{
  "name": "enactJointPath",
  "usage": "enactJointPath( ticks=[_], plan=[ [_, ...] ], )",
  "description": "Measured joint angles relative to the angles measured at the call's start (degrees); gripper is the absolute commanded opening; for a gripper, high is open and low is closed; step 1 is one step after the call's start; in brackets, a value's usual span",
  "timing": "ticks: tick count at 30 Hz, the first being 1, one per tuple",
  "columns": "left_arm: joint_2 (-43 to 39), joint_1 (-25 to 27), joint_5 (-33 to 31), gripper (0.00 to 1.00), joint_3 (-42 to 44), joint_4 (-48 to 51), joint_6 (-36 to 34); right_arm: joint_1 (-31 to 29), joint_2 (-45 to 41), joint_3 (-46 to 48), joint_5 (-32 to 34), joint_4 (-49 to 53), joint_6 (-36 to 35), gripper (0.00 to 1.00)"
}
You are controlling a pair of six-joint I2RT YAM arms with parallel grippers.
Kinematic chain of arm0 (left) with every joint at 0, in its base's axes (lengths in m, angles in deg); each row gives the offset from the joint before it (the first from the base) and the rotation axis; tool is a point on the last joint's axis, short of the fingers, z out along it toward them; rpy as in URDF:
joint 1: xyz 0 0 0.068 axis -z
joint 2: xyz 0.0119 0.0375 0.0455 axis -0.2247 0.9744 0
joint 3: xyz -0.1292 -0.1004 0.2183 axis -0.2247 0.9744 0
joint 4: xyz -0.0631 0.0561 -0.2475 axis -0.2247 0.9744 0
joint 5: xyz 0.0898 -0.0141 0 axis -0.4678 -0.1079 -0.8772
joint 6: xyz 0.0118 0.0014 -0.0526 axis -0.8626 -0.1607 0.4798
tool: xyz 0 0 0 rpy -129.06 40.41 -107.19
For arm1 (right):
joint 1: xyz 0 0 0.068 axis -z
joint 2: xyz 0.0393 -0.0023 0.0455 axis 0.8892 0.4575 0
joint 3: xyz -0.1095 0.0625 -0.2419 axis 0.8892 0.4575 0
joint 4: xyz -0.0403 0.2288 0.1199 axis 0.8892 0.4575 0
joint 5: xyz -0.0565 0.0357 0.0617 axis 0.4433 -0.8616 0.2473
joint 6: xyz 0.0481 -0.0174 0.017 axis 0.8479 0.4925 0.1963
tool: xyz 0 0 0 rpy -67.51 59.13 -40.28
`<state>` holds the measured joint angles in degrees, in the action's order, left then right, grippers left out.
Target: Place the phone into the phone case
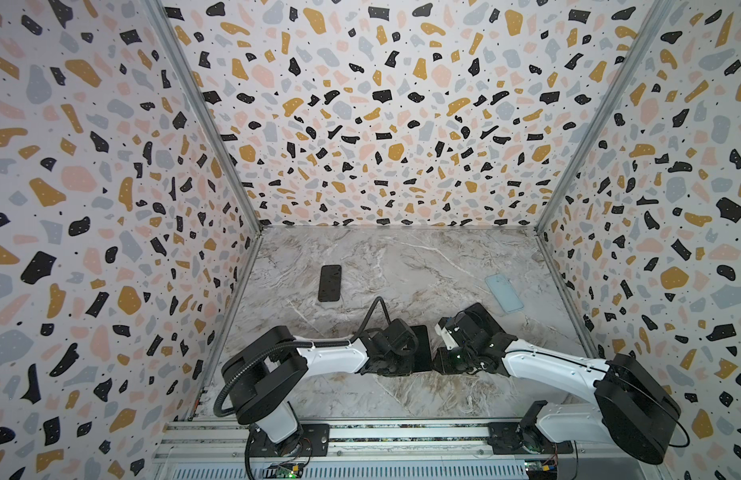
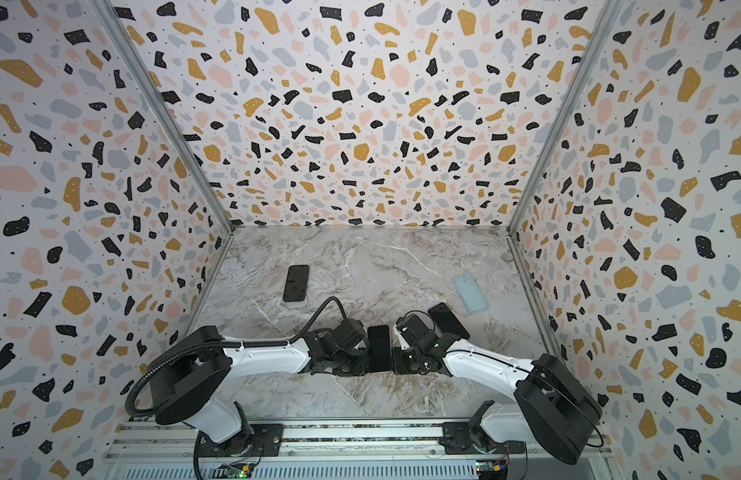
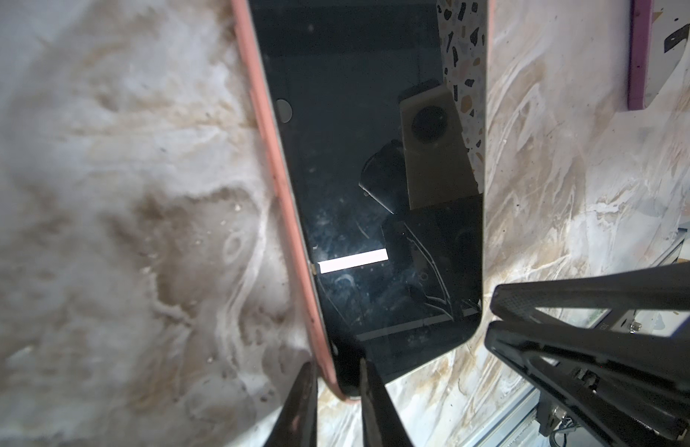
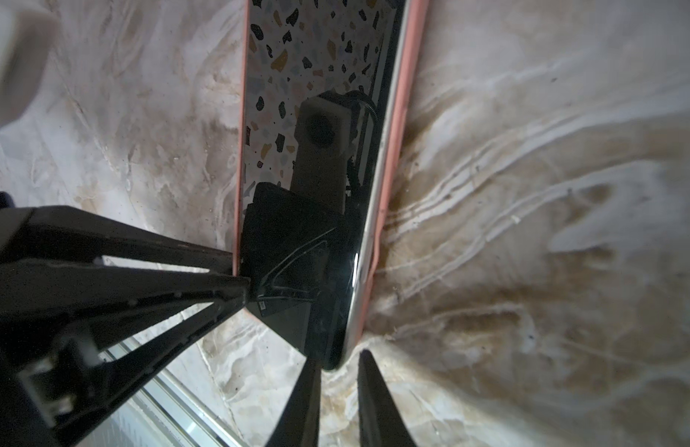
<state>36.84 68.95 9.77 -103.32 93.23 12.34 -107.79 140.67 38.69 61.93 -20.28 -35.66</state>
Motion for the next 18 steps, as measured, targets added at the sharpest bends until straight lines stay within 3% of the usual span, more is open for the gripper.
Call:
enactJointPath(
  ticks=[15,18],
  plan=[
    [0.04,0.04,0.09,0.22,0.0,-0.26,0.11,-0.33,1.99,0.07,-1.36,-1.55,0.96,0.14],
    [0.2,0.11,0.26,0.28,0.0,-0.96,0.39,-0.31,2.16,0.22,-1.75,-2.03,1.11,0.14]
  ],
)
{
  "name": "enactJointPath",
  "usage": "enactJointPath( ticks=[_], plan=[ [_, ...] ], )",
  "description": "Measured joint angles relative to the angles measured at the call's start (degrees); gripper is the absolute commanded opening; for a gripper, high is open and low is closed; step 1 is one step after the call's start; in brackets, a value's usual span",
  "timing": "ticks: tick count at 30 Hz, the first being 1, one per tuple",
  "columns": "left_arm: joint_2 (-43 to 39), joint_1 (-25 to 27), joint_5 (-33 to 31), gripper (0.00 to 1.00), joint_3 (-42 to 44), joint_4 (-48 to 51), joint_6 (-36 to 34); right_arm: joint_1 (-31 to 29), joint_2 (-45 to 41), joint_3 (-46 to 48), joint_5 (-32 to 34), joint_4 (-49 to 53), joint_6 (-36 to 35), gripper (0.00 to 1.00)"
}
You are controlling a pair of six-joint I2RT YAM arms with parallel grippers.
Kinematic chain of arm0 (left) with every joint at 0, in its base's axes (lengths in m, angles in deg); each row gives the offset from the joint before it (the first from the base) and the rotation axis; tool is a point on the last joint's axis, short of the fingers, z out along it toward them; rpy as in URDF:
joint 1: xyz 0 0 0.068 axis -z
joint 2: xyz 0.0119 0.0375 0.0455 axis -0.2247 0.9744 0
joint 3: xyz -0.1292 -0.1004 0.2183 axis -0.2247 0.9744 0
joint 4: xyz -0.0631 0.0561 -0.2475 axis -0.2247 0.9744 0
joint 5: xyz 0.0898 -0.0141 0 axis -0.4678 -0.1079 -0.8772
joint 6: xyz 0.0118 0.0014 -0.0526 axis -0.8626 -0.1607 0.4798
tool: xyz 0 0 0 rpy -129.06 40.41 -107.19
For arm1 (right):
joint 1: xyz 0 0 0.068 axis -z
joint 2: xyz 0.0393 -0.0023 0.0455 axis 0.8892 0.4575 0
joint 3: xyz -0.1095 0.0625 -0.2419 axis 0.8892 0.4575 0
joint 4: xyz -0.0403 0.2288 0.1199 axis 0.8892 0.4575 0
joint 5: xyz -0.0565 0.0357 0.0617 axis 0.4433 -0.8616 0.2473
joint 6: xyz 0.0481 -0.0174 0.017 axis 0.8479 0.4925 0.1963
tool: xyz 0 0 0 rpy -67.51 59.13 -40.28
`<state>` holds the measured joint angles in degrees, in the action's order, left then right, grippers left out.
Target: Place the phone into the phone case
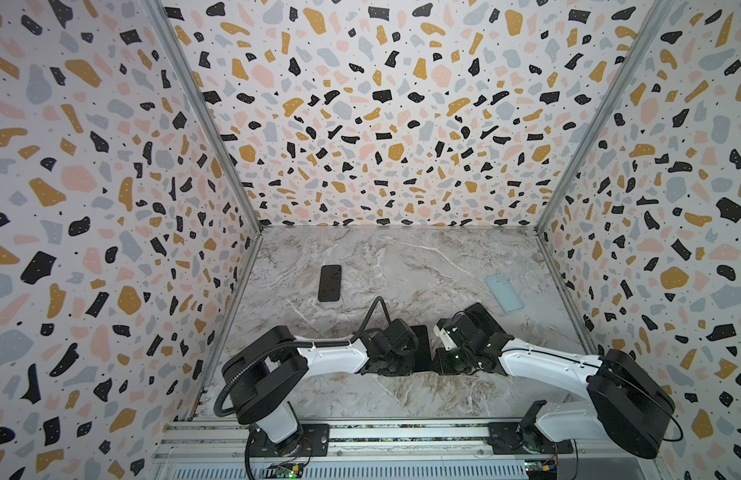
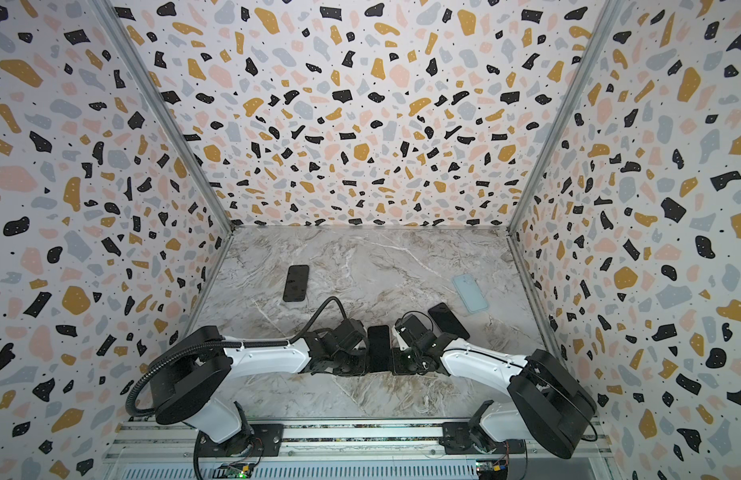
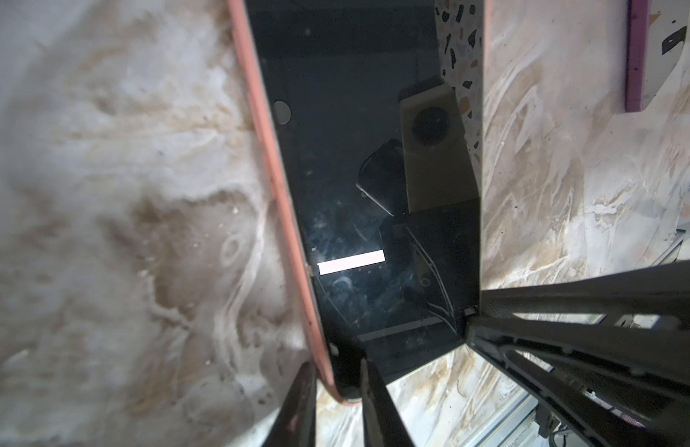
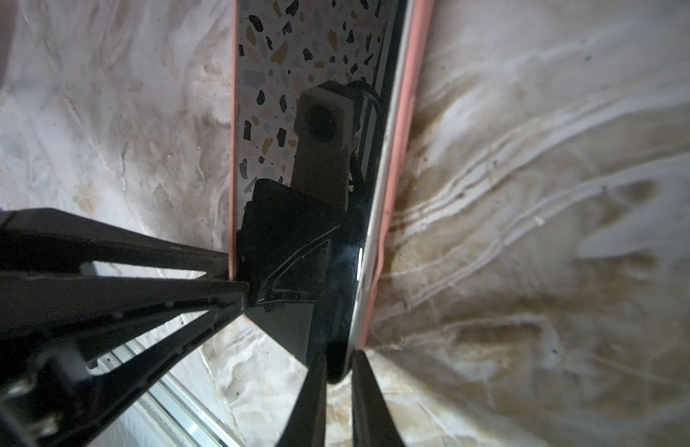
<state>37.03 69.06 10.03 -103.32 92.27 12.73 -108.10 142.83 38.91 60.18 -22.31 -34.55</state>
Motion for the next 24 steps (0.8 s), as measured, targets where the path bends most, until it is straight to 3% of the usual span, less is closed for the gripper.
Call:
enactJointPath(
  ticks=[6,24],
  plan=[
    [0.11,0.02,0.66,0.36,0.0,-0.98,1.27,0.11,0.52,0.0,-0.7,-0.61,0.57,0.13],
    [0.11,0.02,0.7,0.32,0.02,-1.05,2.69,0.26,2.14,0.02,-0.92,-1.16,1.53,0.07]
  ],
)
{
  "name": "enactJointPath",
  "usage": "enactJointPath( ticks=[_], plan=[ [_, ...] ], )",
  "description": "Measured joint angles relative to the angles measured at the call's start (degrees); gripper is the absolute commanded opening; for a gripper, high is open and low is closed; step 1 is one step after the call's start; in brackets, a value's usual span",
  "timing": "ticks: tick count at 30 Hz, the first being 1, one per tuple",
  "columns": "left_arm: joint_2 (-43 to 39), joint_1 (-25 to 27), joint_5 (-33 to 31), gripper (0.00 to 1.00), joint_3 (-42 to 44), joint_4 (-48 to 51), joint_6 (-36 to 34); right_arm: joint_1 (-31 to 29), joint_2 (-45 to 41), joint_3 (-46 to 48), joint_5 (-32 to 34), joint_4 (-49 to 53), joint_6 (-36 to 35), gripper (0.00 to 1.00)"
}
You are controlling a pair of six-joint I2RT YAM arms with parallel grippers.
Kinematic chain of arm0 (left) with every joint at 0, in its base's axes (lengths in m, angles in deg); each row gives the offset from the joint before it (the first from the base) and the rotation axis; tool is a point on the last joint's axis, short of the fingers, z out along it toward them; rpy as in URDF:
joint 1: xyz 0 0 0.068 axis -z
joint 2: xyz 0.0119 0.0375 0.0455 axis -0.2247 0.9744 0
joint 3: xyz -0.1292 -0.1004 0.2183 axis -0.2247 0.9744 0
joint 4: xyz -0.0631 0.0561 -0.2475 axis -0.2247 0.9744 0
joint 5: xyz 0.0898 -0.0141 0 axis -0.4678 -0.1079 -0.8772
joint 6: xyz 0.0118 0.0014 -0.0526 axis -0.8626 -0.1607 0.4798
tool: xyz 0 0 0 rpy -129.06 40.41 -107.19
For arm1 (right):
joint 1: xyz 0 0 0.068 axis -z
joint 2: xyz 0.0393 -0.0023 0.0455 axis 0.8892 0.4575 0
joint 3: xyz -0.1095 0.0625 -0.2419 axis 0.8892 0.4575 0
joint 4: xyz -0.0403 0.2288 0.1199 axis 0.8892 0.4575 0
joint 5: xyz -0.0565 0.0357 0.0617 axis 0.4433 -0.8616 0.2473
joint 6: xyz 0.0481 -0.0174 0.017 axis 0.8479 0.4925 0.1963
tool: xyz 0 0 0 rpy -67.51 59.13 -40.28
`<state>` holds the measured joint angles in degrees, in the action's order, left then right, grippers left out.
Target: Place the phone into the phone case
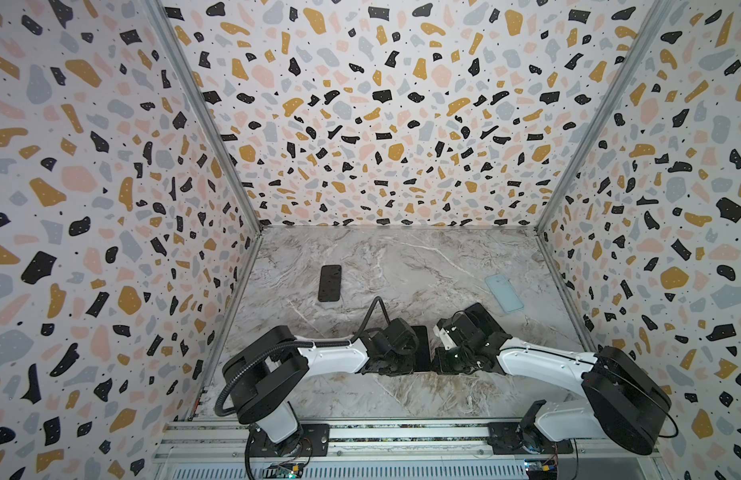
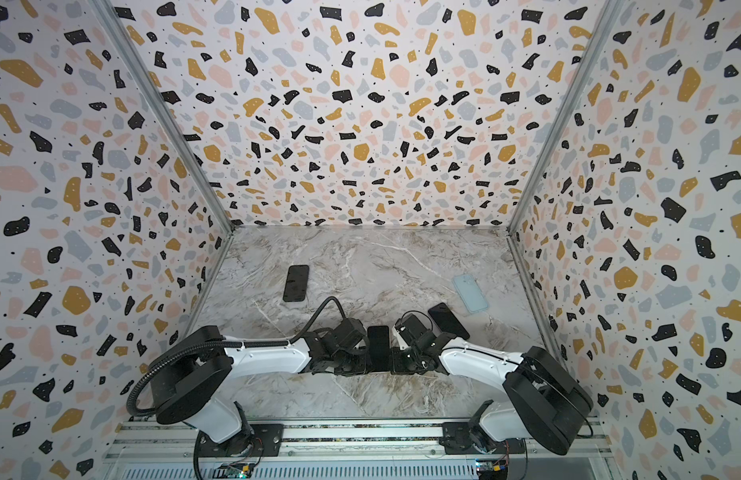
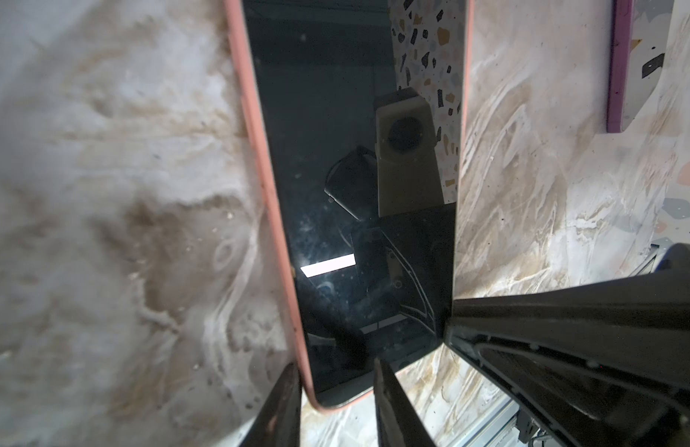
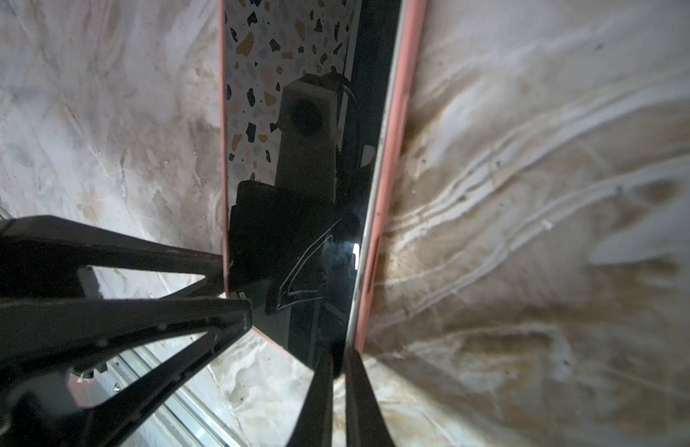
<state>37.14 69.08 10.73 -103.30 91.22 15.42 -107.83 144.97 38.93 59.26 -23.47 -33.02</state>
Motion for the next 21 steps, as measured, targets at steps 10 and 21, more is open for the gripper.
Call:
enactJointPath(
  ticks=[10,21],
  plan=[
    [-0.04,0.0,-0.15,0.32,0.02,0.11,-0.04,-0.55,-0.63,-1.27,1.62,2.32,-0.55,0.07],
    [0.04,0.87,-0.72,0.33,-1.01,-0.48,-2.03,-0.57,-4.07,-4.11,2.78,2.91,-2.75,0.23]
  ],
)
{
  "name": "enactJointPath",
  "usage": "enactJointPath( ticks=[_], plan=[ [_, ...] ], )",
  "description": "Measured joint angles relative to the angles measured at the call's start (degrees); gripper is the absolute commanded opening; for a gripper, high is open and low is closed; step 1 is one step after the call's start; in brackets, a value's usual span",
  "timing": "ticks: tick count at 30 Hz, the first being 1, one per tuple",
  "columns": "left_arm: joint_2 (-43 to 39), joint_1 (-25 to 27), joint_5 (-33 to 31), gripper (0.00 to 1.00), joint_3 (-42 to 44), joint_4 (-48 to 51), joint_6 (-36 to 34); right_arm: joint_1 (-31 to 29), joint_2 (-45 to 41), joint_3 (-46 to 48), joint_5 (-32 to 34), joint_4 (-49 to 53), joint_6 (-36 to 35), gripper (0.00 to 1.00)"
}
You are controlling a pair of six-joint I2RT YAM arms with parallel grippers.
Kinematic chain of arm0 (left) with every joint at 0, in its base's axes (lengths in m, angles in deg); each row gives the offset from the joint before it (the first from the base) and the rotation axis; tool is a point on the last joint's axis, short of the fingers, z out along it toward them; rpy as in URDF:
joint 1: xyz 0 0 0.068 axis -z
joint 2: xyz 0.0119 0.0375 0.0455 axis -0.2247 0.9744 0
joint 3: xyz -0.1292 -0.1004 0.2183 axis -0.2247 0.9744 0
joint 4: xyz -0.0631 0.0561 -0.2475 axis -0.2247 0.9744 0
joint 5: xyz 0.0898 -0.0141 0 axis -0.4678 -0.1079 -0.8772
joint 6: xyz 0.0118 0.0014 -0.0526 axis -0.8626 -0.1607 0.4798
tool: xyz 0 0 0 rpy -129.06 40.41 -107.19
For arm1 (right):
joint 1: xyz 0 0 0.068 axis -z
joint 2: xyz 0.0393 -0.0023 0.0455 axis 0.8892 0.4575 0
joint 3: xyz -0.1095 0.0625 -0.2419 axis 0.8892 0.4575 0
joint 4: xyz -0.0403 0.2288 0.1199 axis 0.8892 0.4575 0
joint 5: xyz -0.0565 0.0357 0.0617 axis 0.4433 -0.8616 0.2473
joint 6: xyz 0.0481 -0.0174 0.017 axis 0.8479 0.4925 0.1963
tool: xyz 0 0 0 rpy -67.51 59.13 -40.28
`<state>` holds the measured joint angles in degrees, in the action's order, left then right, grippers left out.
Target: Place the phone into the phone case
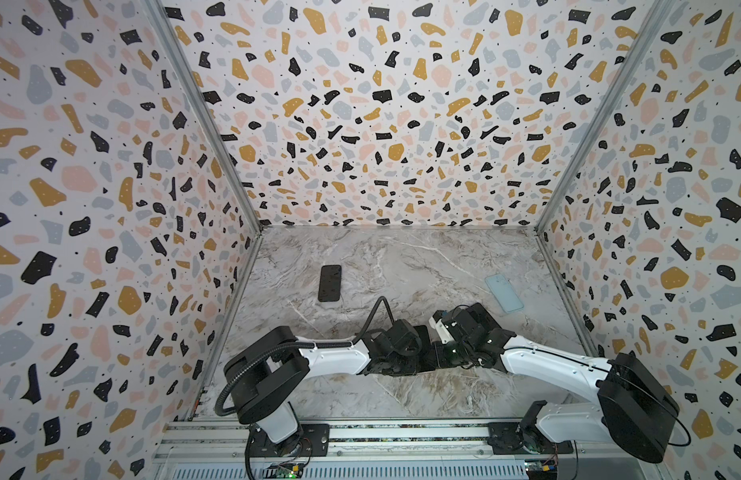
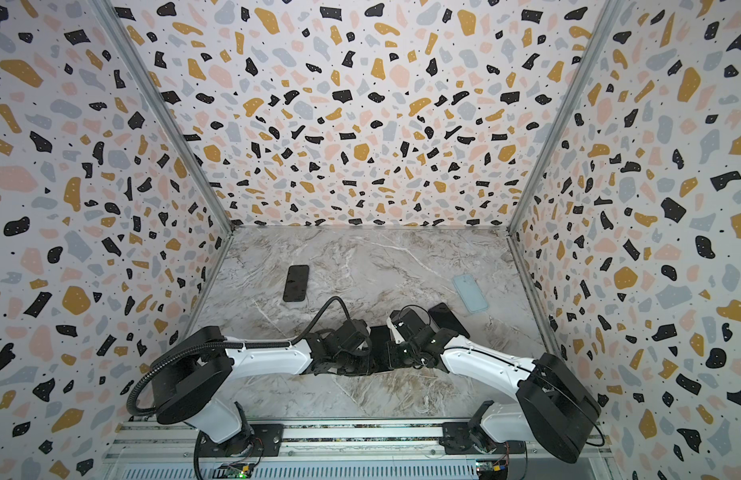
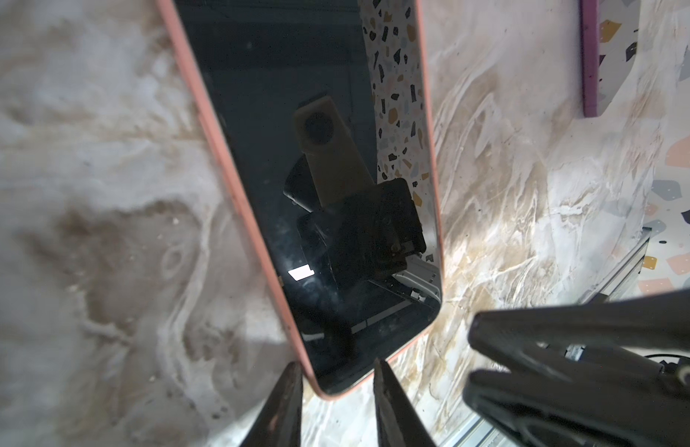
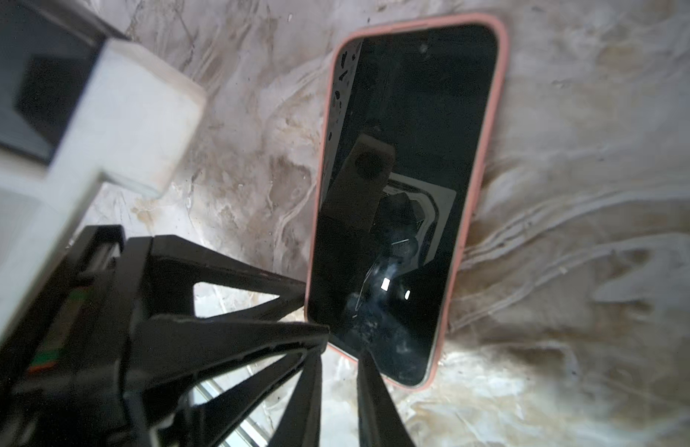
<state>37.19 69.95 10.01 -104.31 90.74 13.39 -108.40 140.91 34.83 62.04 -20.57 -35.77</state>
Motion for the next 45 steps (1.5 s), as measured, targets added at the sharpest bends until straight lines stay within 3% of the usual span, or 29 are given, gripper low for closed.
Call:
enactJointPath(
  ticks=[13,26,32,37,42,45],
  plan=[
    [-0.5,0.0,-5.09,0.36,-3.89,5.62,-1.88,1.01,0.15,3.54,1.51,0.2,-1.22,0.25],
    [-0.5,0.57,-8.57,0.37,-5.51,9.18,-2.62,0.44,0.63,6.25,1.05,-3.21,-0.15,0.11],
    [-0.46,1.36,-10.6,0.37,-7.39,11.43,-2.84,-0.87,0.66,6.32,1.09,-4.02,0.33,0.12],
    [0.2,1.68,-14.1,0.37,-11.78,15.3,-4.17,-1.03,-1.73,6.19,2.86,-2.14,-0.09,0.27],
    [2.47,2.27,-17.62,0.4,-17.75,19.78,-5.2,0.85,-11.54,6.03,8.11,-0.68,-0.94,0.45],
    [5.66,3.17,-20.46,0.43,-22.43,23.23,-5.97,3.41,-15.47,6.4,10.29,-0.9,-1.66,0.51]
  ],
)
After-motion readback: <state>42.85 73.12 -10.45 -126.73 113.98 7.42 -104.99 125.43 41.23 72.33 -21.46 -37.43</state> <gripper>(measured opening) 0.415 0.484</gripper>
